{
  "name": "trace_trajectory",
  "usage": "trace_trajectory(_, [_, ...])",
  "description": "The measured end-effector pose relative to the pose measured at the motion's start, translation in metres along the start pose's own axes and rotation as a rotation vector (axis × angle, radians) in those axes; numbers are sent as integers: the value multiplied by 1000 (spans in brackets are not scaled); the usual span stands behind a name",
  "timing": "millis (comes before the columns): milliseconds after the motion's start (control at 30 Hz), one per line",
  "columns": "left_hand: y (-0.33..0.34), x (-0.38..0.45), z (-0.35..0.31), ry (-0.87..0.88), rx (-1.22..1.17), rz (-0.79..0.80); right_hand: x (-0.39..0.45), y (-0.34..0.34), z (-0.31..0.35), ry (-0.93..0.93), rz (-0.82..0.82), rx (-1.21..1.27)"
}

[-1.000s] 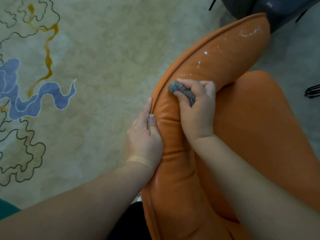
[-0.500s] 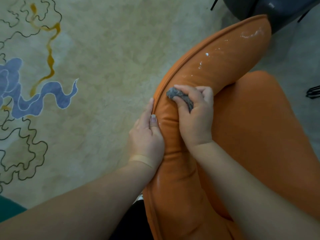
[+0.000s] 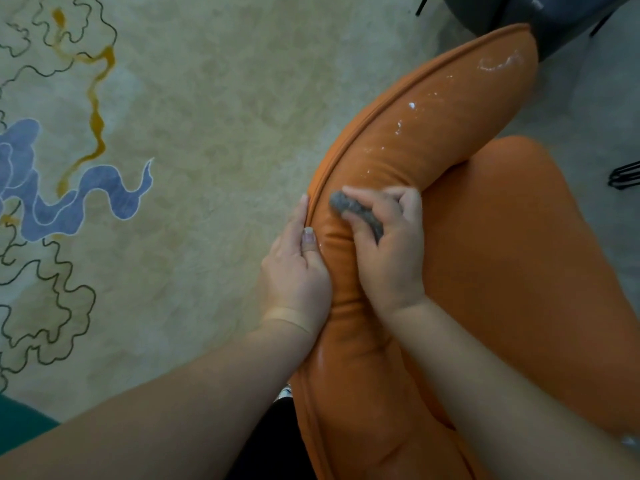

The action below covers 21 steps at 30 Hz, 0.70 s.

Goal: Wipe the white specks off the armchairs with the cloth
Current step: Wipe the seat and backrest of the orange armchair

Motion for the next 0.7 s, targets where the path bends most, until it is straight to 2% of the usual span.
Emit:
trace_trajectory(100, [0, 1, -1, 4, -11, -3, -34, -13, 1, 66, 115, 94])
trace_trajectory(367, [0, -1, -2, -35, -14, 9, -24, -42, -8, 190, 455, 232])
trace_trajectory(467, [0, -1, -3, -48, 2, 10, -21, -48, -9, 185, 411, 188])
trace_trajectory(600, [-1, 0, -4, -26, 8, 4, -14, -53, -4, 254, 217, 138])
trace_trajectory(700, [0, 0, -4, -39, 10, 10, -17, -47, 3, 244, 276, 116])
Point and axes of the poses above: each hand's wrist, its own x-axis towards the middle knuckle, its own y-axis out of the palm, z = x × y, the point moved 5 cm from there along x, towards the middle knuckle, and after that the axes turned 6 degrees about -x, right-handed, at the moved point
